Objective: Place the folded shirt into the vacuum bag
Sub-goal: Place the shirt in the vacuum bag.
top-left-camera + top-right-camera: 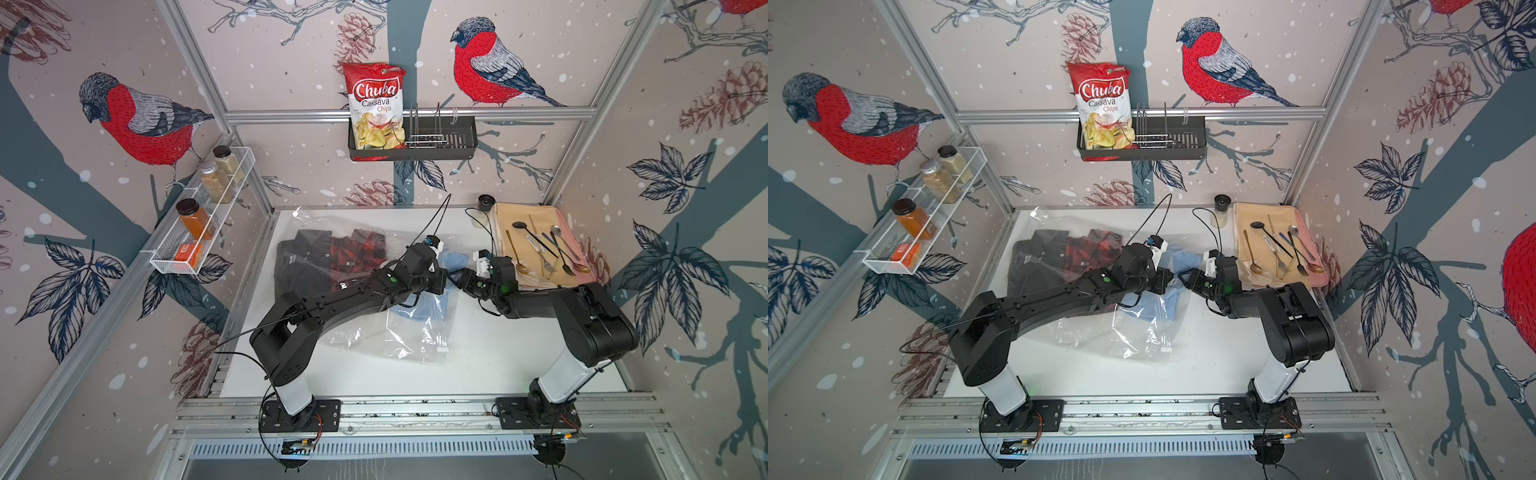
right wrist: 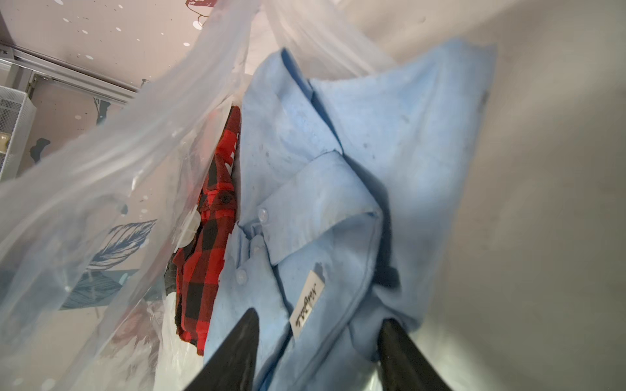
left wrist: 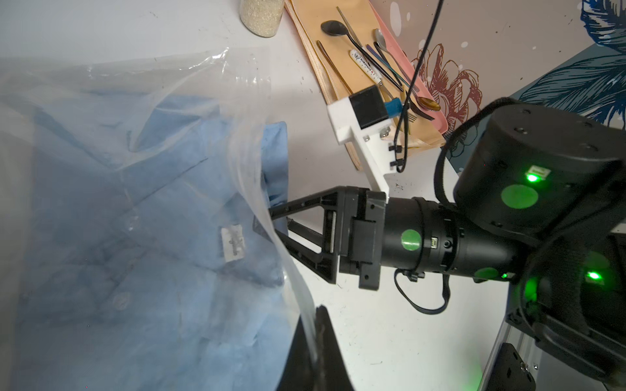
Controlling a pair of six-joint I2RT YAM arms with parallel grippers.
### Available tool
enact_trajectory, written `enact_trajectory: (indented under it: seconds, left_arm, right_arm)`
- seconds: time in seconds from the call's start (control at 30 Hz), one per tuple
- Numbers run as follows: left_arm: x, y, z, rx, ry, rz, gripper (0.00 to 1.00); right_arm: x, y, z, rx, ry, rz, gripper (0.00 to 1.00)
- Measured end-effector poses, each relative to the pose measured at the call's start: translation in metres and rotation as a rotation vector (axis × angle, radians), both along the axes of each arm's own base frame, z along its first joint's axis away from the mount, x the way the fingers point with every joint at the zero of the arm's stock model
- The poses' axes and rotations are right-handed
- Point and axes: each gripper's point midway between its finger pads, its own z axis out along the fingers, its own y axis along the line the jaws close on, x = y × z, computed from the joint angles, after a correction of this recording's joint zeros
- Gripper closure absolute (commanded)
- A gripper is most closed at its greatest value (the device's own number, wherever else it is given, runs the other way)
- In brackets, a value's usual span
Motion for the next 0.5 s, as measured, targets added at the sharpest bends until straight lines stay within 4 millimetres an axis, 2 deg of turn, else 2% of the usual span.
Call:
enact_trajectory:
  seconds: [0.13, 0.2, 0.5]
  left_arm:
    - [0.000, -0.002, -0.001, -0.002, 0.004, -0.006, 1.00]
    - [0.000, -0.003, -0.001, -0.002, 0.006, -0.009, 1.00]
    - [0.002, -0.007, -0.003, -0.002, 0.012, -0.015, 1.00]
  right_arm:
    - [0.004, 0.005, -0.012, -0.009, 0.034, 0.000, 0.80]
    - [0.006, 0.009, -0.017, -0.002, 0.055, -0.002, 0.86]
    - [0.023, 0.040, -0.010, 0.021, 0.010, 0.052, 0.87]
